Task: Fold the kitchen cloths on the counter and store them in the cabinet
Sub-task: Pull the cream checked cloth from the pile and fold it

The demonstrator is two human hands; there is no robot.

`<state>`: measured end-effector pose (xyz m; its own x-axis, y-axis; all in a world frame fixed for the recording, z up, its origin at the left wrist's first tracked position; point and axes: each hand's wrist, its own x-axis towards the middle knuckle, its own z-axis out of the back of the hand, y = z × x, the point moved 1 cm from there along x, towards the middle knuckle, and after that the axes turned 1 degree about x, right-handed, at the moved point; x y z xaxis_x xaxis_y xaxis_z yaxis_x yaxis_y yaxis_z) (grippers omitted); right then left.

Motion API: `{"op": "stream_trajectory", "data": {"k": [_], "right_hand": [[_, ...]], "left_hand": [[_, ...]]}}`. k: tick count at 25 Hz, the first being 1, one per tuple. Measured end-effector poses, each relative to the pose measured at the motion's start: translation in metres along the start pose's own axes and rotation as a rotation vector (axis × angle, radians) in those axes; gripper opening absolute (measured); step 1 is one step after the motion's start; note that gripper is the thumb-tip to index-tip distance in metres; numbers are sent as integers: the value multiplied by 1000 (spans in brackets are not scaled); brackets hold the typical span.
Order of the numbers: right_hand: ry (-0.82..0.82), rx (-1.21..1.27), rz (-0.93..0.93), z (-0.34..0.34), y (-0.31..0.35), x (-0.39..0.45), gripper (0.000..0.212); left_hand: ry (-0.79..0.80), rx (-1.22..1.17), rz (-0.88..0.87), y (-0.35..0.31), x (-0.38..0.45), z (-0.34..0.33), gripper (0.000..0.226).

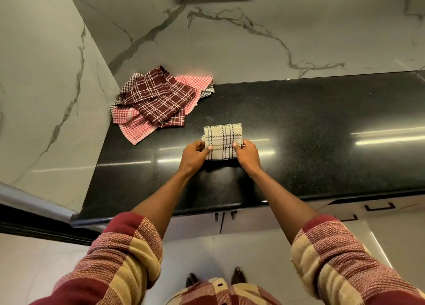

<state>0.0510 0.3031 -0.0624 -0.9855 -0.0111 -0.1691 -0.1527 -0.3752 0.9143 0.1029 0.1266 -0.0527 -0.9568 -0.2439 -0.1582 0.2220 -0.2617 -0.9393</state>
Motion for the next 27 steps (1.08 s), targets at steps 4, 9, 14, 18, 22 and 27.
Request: {"op": "stream_trajectory", "data": {"k": [4,9,14,18,22,27], "right_hand": [[-120,-183,-52,-9,4,15,18],[-187,-612,79,-15,-2,12,34],[2,-720,354,-18,-3,5,34],[83,-586,223,-12,-1,12,31],[18,-297,77,-7,0,26,24],[92,256,-190,5,15,82,54]], "left_hand": [[-143,197,106,-4,19,-10,14],[-238,432,228,5,23,-20,25],[-211,326,418,-6,35,-18,55],[-93,-175,554,-10,51,-12,40],[-30,-434,541,-21,64,-13,29],[29,-595,534,-33,108,-30,34]]}}
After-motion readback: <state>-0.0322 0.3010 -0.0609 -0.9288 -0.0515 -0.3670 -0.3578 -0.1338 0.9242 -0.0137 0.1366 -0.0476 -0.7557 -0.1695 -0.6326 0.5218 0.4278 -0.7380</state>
